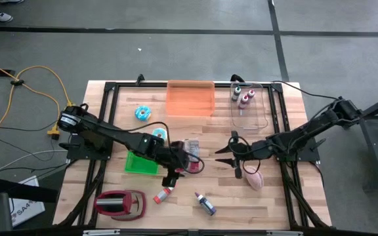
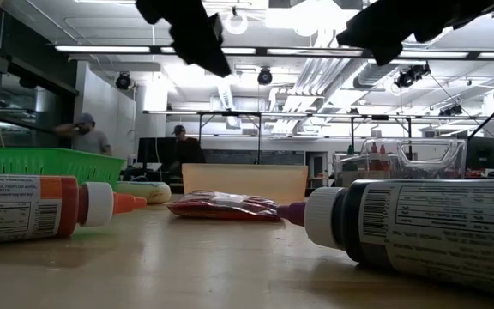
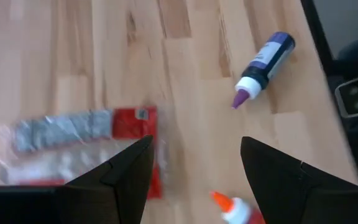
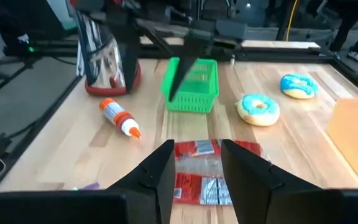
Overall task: Pick & Place Food Item
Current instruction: Put the orange food coloring bottle into the transparent bin
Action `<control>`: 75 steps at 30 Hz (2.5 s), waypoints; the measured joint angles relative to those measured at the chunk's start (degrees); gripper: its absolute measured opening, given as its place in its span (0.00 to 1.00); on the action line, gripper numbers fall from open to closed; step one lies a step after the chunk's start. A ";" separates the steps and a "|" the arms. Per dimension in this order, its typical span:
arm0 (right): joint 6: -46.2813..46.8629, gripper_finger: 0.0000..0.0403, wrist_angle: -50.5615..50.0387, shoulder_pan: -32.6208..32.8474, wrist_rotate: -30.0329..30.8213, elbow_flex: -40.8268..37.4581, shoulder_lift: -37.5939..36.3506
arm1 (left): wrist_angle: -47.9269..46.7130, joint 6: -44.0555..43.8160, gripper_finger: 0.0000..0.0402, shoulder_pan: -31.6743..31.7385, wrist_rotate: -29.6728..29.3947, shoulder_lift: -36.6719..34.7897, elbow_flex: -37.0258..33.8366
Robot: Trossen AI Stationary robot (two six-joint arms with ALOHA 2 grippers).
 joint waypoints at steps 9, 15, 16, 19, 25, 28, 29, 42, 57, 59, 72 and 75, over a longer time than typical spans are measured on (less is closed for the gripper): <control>-0.26 0.29 0.04 -0.04 0.03 0.00 1.96 | -3.13 -17.50 0.58 -5.75 -6.94 0.00 0.00; -0.38 0.29 0.04 -0.04 0.00 -0.02 2.07 | -4.27 -27.71 0.58 -10.00 -11.31 0.00 -0.01; -0.38 0.29 0.02 -0.04 0.00 -0.02 2.07 | -4.76 -29.68 0.58 -10.34 -11.33 0.00 -0.02; -0.39 0.29 0.04 -0.04 0.00 -0.02 2.07 | -8.07 -34.70 0.58 -10.51 -9.85 0.00 -0.02; -0.39 0.29 0.02 -0.04 0.00 -0.02 2.07 | -12.04 -42.28 0.58 -9.41 -6.27 0.00 -0.02; -0.82 0.29 0.00 -0.04 0.00 -0.02 2.07 | -12.42 -45.75 0.58 -10.17 -6.24 0.00 -0.02; -1.40 0.29 0.01 -0.04 0.00 -0.02 2.07 | -12.56 -46.66 0.58 -10.60 -6.24 0.00 -0.02; -1.77 0.29 -0.96 -0.20 -0.04 -0.07 2.04 | -13.41 -55.67 0.58 -13.52 -0.40 7.12 0.06; -1.46 0.29 -0.85 -0.20 -0.06 -0.07 2.04 | -13.46 -63.47 0.58 -17.23 -1.32 9.33 0.11; -1.46 0.29 -0.85 -0.20 -0.04 -0.07 2.04 | -13.42 -64.20 0.58 -17.99 -2.03 9.32 0.11; 0.07 0.29 -0.86 -0.20 -0.17 -0.07 2.04 | -13.40 -65.11 0.58 -19.16 -3.93 9.38 0.11; 0.07 0.29 -0.93 -0.20 -0.19 -0.07 2.04 | -13.11 -65.05 0.58 -19.16 -3.97 9.75 0.13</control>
